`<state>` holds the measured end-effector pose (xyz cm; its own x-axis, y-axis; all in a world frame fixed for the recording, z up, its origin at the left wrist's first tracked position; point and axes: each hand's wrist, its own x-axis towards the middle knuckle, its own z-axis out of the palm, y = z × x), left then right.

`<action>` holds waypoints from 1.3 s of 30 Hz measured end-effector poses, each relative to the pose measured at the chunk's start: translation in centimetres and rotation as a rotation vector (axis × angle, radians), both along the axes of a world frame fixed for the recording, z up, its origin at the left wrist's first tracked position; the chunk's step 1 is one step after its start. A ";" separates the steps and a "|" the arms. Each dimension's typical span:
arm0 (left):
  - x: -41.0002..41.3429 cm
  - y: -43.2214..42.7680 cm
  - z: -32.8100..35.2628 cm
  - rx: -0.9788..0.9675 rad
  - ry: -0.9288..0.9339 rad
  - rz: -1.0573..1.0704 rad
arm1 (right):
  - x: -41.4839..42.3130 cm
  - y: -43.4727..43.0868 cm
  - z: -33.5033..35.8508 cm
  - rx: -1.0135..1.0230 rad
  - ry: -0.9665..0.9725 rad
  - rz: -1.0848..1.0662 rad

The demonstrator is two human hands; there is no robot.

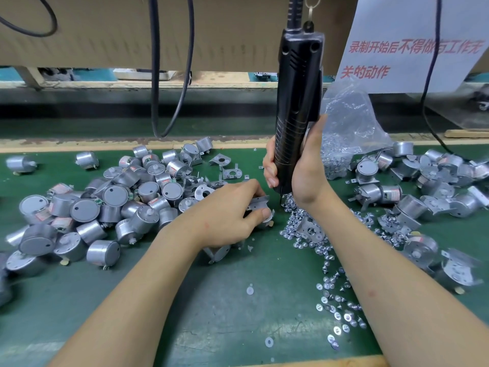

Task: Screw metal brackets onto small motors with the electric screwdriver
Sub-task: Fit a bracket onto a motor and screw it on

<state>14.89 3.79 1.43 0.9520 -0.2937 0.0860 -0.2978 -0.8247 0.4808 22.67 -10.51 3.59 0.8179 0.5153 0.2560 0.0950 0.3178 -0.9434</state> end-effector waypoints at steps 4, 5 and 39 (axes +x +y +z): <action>0.1 0.0 -0.1 0.002 0.003 0.000 | -0.1 0.0 0.2 0.018 -0.005 0.008; 0.1 0.1 -0.1 0.001 0.003 0.000 | -0.1 0.0 0.2 0.019 -0.005 0.010; 0.3 0.1 -0.3 0.008 -0.023 -0.008 | 0.1 0.2 -0.4 0.032 -0.040 -0.114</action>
<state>15.15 3.93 1.08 0.9473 -0.3024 0.1056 -0.3158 -0.8260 0.4669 22.75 -10.32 3.15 0.8594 0.4110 0.3042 0.1692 0.3328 -0.9277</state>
